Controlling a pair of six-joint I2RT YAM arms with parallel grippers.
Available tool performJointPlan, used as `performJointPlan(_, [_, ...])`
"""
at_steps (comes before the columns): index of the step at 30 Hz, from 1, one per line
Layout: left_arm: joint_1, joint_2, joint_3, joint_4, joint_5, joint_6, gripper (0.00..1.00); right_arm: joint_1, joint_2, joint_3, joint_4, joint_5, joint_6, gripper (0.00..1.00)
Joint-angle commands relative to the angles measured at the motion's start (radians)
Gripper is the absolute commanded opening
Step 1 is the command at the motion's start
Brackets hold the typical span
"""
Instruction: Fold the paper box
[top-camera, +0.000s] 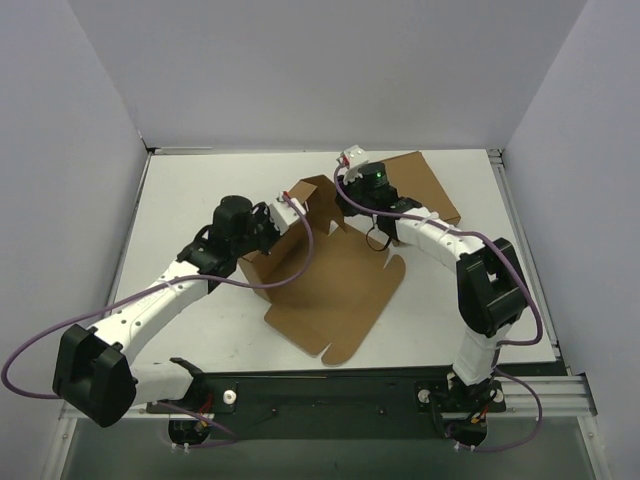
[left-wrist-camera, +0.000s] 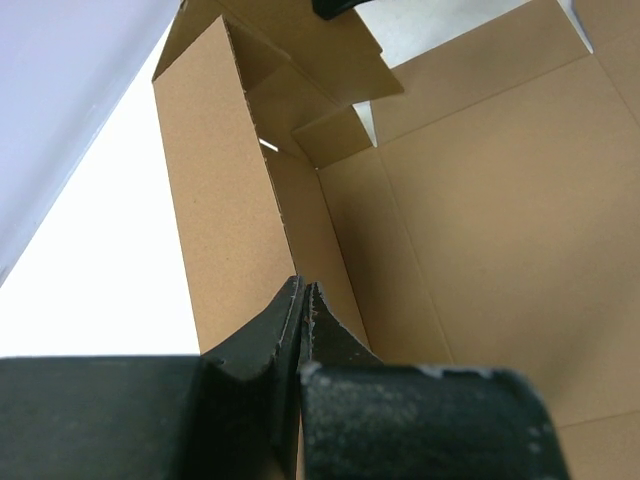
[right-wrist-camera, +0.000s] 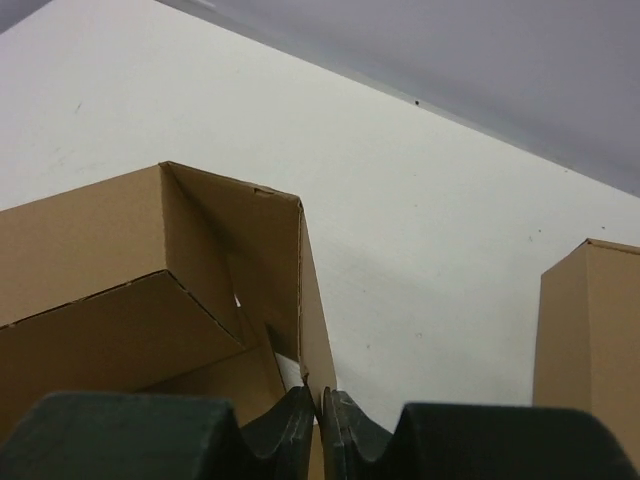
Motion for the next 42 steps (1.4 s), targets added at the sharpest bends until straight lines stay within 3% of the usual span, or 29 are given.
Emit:
performJointPlan(1, [0.031, -0.003, 0.056, -0.017, 0.060, -0.022, 0.00, 0.024, -0.033, 0.021, 0.024, 0.011, -0.020, 0.07])
performJointPlan(3, [0.031, -0.003, 0.045, 0.000, 0.020, -0.016, 0.00, 0.044, -0.044, 0.050, -0.065, 0.063, -0.017, 0.00])
performJointPlan(8, [0.025, -0.035, -0.013, 0.077, -0.055, 0.019, 0.00, 0.156, -0.110, 0.058, -0.251, 0.315, 0.020, 0.00])
performJointPlan(14, [0.006, -0.049, -0.049, 0.097, -0.072, 0.073, 0.00, 0.302, -0.164, 0.091, -0.525, 0.623, 0.196, 0.00])
performJointPlan(19, [-0.038, -0.061, -0.055, 0.094, -0.061, 0.093, 0.00, 0.350, -0.209, 0.079, -0.677, 0.717, 0.323, 0.00])
performJointPlan(23, [-0.121, -0.081, -0.088, 0.129, -0.096, 0.128, 0.00, 0.350, -0.292, -0.002, -0.705, 0.636, 0.450, 0.04])
performJointPlan(28, [-0.210, -0.081, -0.125, 0.155, -0.101, 0.143, 0.00, 0.281, -0.401, -0.073, -0.678, 0.425, 0.465, 0.46])
performJointPlan(31, [-0.235, -0.080, -0.139, 0.163, -0.086, 0.140, 0.00, 0.177, -0.507, -0.157, -0.609, 0.218, 0.442, 0.55])
performJointPlan(37, [-0.268, -0.061, -0.153, 0.169, -0.104, 0.148, 0.00, 0.054, -0.728, -0.297, -0.509, 0.022, 0.350, 0.63])
performJointPlan(42, [-0.273, -0.030, -0.130, 0.144, -0.110, 0.148, 0.00, -0.162, -0.702, -0.372, -0.428, -0.091, 0.349, 0.61])
